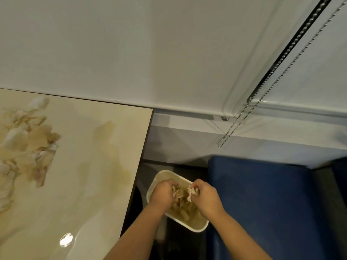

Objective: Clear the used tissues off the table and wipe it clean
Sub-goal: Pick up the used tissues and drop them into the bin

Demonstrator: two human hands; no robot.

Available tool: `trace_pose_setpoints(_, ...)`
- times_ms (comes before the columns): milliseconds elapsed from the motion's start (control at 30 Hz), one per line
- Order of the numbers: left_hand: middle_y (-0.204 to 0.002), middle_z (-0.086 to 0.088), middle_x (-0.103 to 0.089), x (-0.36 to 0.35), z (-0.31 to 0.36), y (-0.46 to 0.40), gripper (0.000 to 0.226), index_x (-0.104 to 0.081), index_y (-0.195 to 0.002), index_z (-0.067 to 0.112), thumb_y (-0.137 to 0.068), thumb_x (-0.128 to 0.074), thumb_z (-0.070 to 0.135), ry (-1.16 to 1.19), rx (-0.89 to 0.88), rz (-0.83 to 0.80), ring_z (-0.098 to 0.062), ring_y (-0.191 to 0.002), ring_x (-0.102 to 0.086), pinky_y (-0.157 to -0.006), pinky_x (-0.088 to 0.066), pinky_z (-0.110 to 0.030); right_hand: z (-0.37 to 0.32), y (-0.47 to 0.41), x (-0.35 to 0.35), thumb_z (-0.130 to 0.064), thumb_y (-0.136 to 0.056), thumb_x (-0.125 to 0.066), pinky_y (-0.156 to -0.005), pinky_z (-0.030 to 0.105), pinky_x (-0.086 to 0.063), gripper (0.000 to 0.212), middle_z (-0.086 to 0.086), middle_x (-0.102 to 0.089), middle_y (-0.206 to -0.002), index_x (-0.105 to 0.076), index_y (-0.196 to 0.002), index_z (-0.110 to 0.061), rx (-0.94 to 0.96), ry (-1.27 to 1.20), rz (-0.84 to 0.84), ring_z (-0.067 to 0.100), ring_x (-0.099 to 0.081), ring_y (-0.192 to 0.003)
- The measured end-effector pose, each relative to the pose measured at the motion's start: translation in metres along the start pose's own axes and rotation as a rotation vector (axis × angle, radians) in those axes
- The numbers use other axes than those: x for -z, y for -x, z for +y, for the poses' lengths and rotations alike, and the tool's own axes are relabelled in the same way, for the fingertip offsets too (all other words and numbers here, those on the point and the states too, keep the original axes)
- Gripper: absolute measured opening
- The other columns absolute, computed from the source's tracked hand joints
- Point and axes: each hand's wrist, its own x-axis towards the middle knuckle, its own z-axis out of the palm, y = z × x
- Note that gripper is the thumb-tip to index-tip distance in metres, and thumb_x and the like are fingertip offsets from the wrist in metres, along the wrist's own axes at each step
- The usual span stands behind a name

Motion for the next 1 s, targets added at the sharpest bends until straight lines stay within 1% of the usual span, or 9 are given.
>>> trace_pose_setpoints(67, -0.103, 0.007, -0.056, 0.0, -0.002, 0.005, 0.028, -0.06, -0.115, 0.026, -0.093, -0.049, 0.012, 0.024, -0.003, 0.022, -0.009, -0.093, -0.051, -0.08, -0.037, -0.018, 0.002, -0.001, -0.004, -0.018, -0.086, -0.062, -0.07, 0.016, -0.046, 0.017, -0.006, -0.059, -0.103, -0.059, -0.099, -0.028, -0.004, 0.021, -0.012, 0.007, -0.057, -0.087)
trace_pose_setpoints(167, -0.115, -0.002, -0.061, 0.003, -0.002, 0.011, 0.033, -0.06, -0.117, 0.018, -0.089, -0.05, 0.003, 0.05, -0.027, 0.031, -0.016, -0.104, -0.057, -0.081, -0.036, -0.014, 0.001, -0.003, -0.008, -0.019, -0.088, -0.06, -0.077, 0.019, -0.047, 0.023, -0.004, -0.058, -0.11, -0.06, -0.11, -0.027, -0.008, 0.057, -0.044, 0.011, -0.058, -0.092)
trace_pose_setpoints(333, -0.121, 0.004, -0.056, 0.007, -0.003, 0.021, 0.033, -0.054, -0.123, 0.024, -0.094, -0.046, 0.012, 0.099, -0.038, 0.053, -0.008, -0.105, -0.052, -0.088, -0.043, -0.019, -0.003, -0.005, -0.016, -0.023, -0.088, -0.061, -0.085, 0.027, -0.052, 0.039, -0.004, -0.057, -0.12, -0.054, -0.125, -0.031, -0.043, 0.146, -0.1, 0.014, -0.06, -0.099)
trace_pose_setpoints(533, -0.12, 0.006, -0.057, 0.022, 0.002, 0.029, 0.037, -0.053, -0.124, 0.028, -0.09, -0.051, 0.013, 0.125, -0.033, 0.09, -0.01, -0.107, -0.055, -0.092, -0.048, -0.024, -0.014, -0.002, -0.01, -0.022, -0.088, -0.06, -0.079, 0.02, -0.046, 0.035, -0.005, -0.055, -0.117, -0.054, -0.122, -0.028, -0.009, 0.123, -0.072, 0.011, -0.058, -0.097)
trace_pose_setpoints(600, -0.117, 0.008, -0.058, 0.03, 0.007, 0.034, 0.035, -0.054, -0.121, 0.028, -0.09, -0.053, 0.014, 0.148, -0.065, 0.119, -0.009, -0.106, -0.055, -0.092, -0.048, -0.025, -0.024, -0.003, -0.004, -0.021, -0.086, -0.061, -0.08, 0.023, -0.049, 0.033, -0.007, -0.057, -0.113, -0.056, -0.118, -0.03, 0.031, 0.077, -0.021, 0.008, -0.058, -0.093)
trace_pose_setpoints(667, -0.117, 0.008, -0.058, 0.037, 0.01, 0.037, 0.036, -0.055, -0.121, 0.028, -0.088, -0.054, 0.012, 0.165, -0.105, 0.174, -0.008, -0.107, -0.056, -0.093, -0.048, -0.024, -0.035, -0.004, 0.002, -0.018, -0.084, -0.063, -0.081, 0.025, -0.05, 0.034, -0.009, -0.057, -0.109, -0.058, -0.116, -0.029, 0.057, 0.028, 0.014, 0.007, -0.058, -0.09)
trace_pose_setpoints(767, -0.122, 0.01, -0.055, 0.055, 0.016, 0.044, 0.039, -0.054, -0.125, 0.026, -0.089, -0.056, 0.011, 0.166, -0.137, 0.263, -0.005, -0.11, -0.052, -0.094, -0.041, -0.015, -0.053, -0.006, 0.01, -0.014, -0.084, -0.065, -0.083, 0.021, -0.048, 0.039, -0.007, -0.057, -0.111, -0.057, -0.12, -0.025, 0.092, 0.011, 0.035, 0.006, -0.056, -0.092)
trace_pose_setpoints(867, -0.12, 0.009, -0.057, 0.075, 0.018, 0.05, 0.039, -0.054, -0.124, 0.026, -0.088, -0.055, 0.012, 0.178, -0.178, 0.34, -0.004, -0.109, -0.054, -0.096, -0.042, -0.017, -0.077, -0.008, 0.017, -0.018, -0.084, -0.068, -0.075, 0.015, -0.043, 0.035, -0.006, -0.059, -0.106, -0.057, -0.116, -0.024, 0.153, -0.002, 0.069, 0.002, -0.054, -0.083)
trace_pose_setpoints(1000, -0.117, 0.007, -0.059, 0.104, 0.015, 0.06, 0.035, -0.057, -0.12, 0.025, -0.087, -0.055, 0.015, 0.183, -0.18, 0.452, -0.007, -0.102, -0.057, -0.088, -0.043, -0.017, -0.11, -0.008, 0.022, -0.017, -0.085, -0.067, -0.072, 0.015, -0.041, 0.035, -0.01, -0.058, -0.098, -0.056, -0.117, -0.023, 0.255, -0.011, 0.097, 0.002, -0.055, -0.081)
